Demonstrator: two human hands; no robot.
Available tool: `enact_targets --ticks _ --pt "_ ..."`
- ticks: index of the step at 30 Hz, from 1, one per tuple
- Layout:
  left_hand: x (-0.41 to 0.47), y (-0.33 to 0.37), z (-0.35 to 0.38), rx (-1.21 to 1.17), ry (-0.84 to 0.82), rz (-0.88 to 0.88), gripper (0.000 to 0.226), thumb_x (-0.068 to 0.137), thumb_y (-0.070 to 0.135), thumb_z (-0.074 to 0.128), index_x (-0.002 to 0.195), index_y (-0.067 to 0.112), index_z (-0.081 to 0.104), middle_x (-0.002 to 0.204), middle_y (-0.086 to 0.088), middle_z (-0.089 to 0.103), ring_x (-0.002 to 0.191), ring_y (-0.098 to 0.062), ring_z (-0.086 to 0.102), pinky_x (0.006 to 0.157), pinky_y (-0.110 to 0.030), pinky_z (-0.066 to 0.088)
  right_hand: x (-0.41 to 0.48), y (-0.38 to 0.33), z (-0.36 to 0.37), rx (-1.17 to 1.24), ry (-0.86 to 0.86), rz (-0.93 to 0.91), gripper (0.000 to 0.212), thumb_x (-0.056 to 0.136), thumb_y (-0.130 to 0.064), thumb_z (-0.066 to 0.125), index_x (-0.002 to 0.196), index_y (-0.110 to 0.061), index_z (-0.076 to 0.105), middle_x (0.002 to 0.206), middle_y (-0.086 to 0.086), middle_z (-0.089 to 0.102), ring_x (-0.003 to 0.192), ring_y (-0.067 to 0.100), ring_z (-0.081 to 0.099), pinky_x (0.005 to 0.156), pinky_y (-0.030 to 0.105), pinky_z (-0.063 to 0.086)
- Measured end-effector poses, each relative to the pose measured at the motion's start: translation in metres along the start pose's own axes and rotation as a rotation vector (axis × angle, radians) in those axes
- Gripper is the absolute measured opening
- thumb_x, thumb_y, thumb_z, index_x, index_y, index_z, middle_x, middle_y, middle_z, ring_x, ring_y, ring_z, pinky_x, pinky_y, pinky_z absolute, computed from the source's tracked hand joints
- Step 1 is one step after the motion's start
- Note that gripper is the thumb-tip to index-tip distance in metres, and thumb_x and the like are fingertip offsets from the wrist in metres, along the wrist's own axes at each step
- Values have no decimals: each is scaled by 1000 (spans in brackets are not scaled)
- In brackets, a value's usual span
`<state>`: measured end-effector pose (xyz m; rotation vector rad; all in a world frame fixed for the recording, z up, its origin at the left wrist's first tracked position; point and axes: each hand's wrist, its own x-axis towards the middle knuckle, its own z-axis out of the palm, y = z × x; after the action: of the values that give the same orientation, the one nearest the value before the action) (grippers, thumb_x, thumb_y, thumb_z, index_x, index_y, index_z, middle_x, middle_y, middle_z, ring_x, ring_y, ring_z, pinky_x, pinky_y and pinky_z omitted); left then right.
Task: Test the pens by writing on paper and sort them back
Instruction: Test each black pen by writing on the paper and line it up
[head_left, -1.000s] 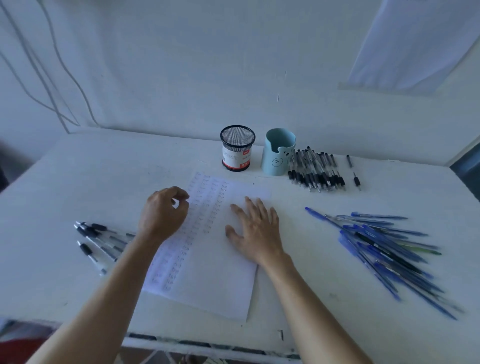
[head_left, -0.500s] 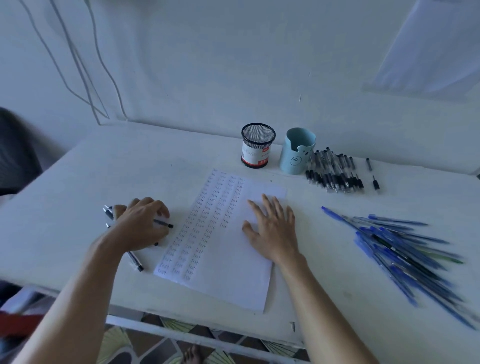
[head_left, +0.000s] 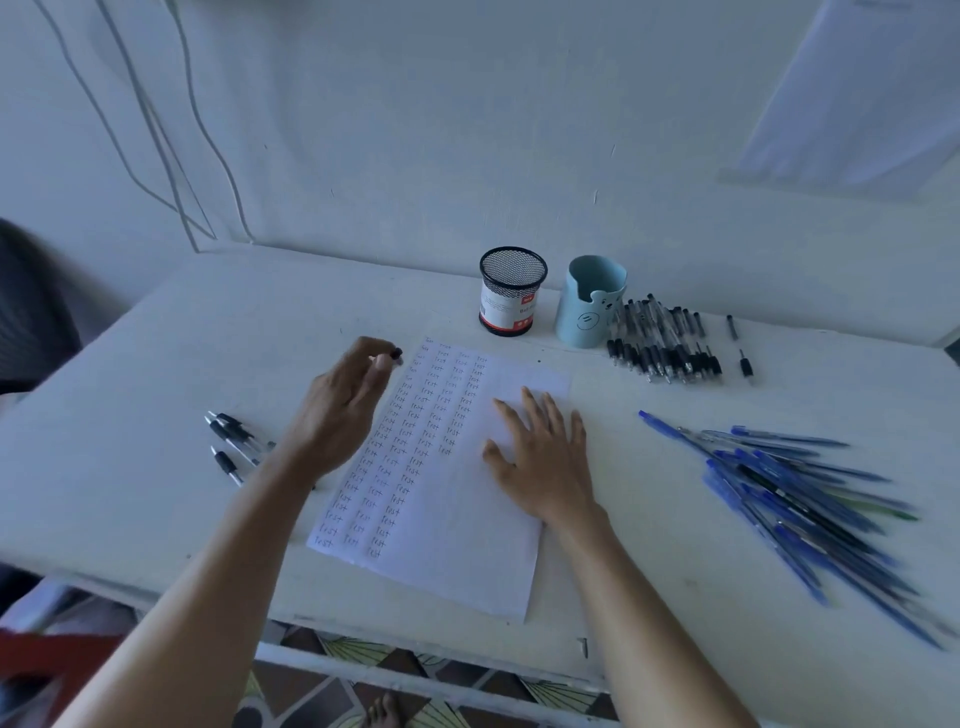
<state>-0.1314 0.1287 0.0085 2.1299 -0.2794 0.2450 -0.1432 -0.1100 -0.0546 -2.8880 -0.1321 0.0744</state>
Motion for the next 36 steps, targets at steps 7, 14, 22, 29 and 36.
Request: enact_targets --ticks 7,14,22,29,36 --pt "16 30 23 -965 -105 -328 46 80 43 41 43 15 38 43 6 18 42 -10 8 47 -26 5 1 0 0 14 16 12 91 70 -68 -1 154 -42 21 167 -1 4 153 22 -2 122 52 -4" --pt "24 27 48 -1039 54 -389 29 101 32 51 79 15 58 70 2 49 39 -8 18 39 -21 14 3 4 1 32 -12 -3 68 92 -68 24 154 -39 21 167 0 0 153 21 -6 121 51 -7" --pt "23 -4 70 -894 97 -357 63 107 41 25 91 2 71 79 -14 67 62 -24 61 55 -30 49 5 4 1 5 -20 2 67 95 -68 30 154 -36 21 167 0 1 153 21 -6 119 52 -8" --pt "15 -17 71 -395 84 -340 23 80 17 83 79 11 61 68 -12 68 57 -18 58 56 -29 45 8 3 2 27 7 16 68 91 -69 37 151 -38 26 167 0 6 153 21 -1 120 53 -3" --pt "13 -15 64 -284 45 -334 31 77 -1 72 58 10 49 53 -12 61 41 -16 43 45 -26 35 8 3 4 24 41 12 67 91 -69 38 149 -38 28 166 0 10 153 22 3 119 53 0"
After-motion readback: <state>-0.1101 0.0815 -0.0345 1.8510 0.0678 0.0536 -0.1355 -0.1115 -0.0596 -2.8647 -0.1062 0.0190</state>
